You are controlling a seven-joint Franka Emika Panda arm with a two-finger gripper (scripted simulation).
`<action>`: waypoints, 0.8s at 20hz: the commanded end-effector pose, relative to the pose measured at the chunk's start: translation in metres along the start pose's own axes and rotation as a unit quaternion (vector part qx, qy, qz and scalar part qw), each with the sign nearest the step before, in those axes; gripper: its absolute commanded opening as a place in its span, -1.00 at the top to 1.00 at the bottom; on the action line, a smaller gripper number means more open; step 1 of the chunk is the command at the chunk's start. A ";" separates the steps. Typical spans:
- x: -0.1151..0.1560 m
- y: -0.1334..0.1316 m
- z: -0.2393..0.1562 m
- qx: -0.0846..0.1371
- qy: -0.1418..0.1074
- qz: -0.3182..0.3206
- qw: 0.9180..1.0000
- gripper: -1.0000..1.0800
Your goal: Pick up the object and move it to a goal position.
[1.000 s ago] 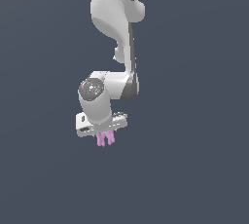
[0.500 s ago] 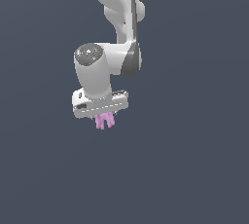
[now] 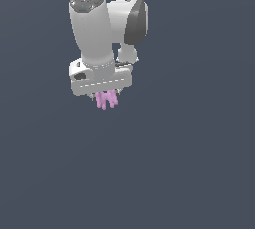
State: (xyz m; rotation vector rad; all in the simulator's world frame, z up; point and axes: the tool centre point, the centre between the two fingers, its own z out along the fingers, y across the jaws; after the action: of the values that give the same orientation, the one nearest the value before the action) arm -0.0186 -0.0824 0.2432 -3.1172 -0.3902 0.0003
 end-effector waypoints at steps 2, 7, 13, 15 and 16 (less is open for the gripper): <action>-0.016 -0.006 -0.035 0.000 0.000 0.000 1.000 1.00; -0.038 -0.013 -0.084 0.000 0.000 0.000 1.000 1.00; -0.057 -0.019 -0.131 0.000 0.000 0.000 1.000 1.00; -0.062 -0.021 -0.143 0.000 0.000 0.000 1.000 1.00; -0.064 -0.021 -0.148 0.000 0.000 0.000 1.000 1.00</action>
State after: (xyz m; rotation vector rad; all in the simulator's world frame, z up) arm -0.0820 -0.0778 0.3826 -3.1175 -0.3902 -0.0020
